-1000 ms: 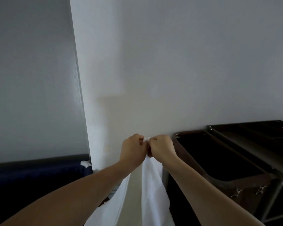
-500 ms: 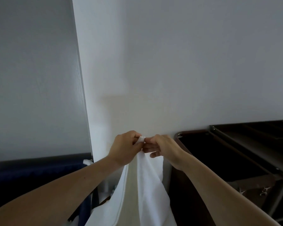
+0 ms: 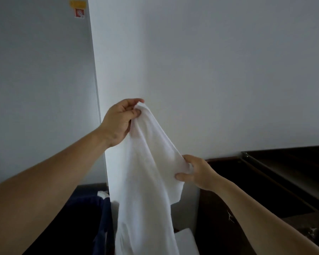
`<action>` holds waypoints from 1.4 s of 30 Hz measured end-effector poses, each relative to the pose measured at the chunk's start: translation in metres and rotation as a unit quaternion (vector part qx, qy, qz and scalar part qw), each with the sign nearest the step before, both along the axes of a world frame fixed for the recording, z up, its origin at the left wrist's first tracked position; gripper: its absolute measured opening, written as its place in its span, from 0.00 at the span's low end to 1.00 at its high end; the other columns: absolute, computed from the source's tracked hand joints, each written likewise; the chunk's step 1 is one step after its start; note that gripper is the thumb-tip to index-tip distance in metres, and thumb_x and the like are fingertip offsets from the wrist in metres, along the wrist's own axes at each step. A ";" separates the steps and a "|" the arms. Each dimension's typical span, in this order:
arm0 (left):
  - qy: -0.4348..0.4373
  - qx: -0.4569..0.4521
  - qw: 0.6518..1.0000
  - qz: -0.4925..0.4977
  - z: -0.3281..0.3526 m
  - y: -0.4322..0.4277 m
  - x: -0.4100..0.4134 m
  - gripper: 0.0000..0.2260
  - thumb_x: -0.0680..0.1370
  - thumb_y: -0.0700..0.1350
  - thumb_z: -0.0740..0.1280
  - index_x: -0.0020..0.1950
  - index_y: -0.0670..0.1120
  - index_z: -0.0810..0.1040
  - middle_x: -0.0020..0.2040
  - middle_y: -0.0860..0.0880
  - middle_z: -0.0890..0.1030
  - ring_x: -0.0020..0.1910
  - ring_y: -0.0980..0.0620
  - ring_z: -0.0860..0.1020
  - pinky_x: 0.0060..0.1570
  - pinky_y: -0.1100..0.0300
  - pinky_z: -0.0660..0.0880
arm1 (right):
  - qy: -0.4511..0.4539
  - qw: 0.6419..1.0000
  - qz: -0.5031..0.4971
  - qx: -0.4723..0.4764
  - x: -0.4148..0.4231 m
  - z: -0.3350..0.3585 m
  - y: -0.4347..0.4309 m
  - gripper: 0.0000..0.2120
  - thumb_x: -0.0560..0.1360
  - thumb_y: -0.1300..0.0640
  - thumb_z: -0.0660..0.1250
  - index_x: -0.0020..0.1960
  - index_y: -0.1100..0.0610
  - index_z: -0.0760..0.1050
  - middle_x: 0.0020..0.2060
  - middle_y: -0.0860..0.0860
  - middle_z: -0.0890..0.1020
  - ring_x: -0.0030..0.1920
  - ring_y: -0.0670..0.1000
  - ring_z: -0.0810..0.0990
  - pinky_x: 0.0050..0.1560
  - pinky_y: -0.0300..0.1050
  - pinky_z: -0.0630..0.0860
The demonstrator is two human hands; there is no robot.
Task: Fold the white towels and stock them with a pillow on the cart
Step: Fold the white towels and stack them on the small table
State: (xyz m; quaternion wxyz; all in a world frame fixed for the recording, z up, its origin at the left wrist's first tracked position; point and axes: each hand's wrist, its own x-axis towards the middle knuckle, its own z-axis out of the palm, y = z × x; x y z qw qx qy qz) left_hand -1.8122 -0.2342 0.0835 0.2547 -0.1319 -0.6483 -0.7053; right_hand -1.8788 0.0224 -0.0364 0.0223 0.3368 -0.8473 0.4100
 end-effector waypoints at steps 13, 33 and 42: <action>0.013 -0.016 0.997 0.075 -0.012 -0.065 -0.005 0.17 0.79 0.31 0.63 0.52 0.51 0.84 0.41 0.54 0.83 0.42 0.58 0.81 0.46 0.66 0.77 | 0.042 0.934 0.099 0.340 0.028 0.016 0.014 0.16 0.75 0.51 0.70 0.61 0.54 0.79 0.66 0.44 0.73 0.65 0.50 0.73 0.68 0.46 0.70; -0.007 -0.123 0.966 0.225 -0.036 -0.057 -0.005 0.18 0.77 0.34 0.65 0.49 0.59 0.80 0.46 0.57 0.82 0.43 0.64 0.80 0.44 0.71 0.73 | 0.175 0.949 0.148 0.214 0.075 -0.032 -0.049 0.27 0.74 0.33 0.58 0.71 0.36 0.59 0.50 0.36 0.68 0.41 0.38 0.71 0.49 0.42 0.68; -0.020 -0.134 0.953 0.271 -0.036 -0.044 -0.019 0.14 0.78 0.35 0.63 0.58 0.49 0.80 0.49 0.54 0.81 0.44 0.60 0.79 0.42 0.71 0.72 | 0.223 0.871 0.116 0.422 0.074 -0.061 -0.043 0.42 0.69 0.21 0.48 0.72 0.47 0.65 0.54 0.54 0.82 0.49 0.58 0.80 0.51 0.51 0.74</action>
